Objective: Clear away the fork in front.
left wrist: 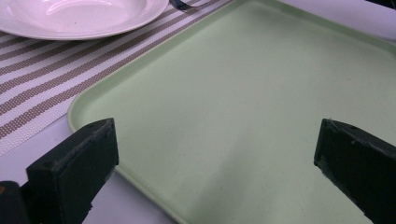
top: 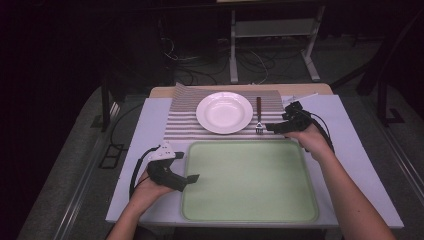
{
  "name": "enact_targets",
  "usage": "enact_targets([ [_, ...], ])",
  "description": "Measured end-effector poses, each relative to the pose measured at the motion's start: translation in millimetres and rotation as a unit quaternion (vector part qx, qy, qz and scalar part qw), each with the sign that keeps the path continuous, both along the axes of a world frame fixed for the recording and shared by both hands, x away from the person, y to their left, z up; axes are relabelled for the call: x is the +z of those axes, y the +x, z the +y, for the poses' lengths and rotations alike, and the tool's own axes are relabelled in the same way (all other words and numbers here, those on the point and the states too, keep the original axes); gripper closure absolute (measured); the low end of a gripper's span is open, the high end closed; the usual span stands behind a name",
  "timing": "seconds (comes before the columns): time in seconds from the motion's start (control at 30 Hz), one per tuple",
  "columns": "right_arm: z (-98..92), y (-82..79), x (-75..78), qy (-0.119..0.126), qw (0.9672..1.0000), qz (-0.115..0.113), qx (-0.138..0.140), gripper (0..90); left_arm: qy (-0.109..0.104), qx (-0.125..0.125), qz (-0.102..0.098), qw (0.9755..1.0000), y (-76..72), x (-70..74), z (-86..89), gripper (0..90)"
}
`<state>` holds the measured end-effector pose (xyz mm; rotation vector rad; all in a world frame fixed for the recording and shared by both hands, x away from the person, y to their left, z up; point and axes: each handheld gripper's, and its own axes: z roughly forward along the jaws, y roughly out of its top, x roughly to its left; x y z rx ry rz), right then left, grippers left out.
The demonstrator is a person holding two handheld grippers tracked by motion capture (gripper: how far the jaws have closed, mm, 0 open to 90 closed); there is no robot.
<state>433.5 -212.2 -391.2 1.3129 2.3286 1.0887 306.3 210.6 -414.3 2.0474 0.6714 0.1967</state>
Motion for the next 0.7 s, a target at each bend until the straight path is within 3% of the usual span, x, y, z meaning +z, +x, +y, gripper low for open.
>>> enact_targets([
  [0.23, 4.7, 18.4, -2.4, 0.0, 0.9997, 0.021, -0.015, 23.9, 0.003, -0.001, -0.001, 1.0, 0.7, -0.5, 0.4, 0.0],
  [0.37, 8.6, 32.9, -4.0, -0.014, 0.9986, 0.04, -0.032, 35.9, 0.005, -0.002, -0.002, 1.0, 0.8, -0.9, 0.1, 0.0],
  [0.57, 13.0, 46.7, -6.3, -0.022, 0.9969, 0.056, -0.05, 40.4, 0.005, -0.004, -0.001, 1.0, 0.4, -1.4, -1.0, 0.0],
  [0.7, 19.3, 57.6, -8.0, -0.044, 0.9949, 0.069, -0.061, 46.6, 0.003, -0.005, -0.001, 1.0, 0.5, -1.1, -0.6, 0.0],
])
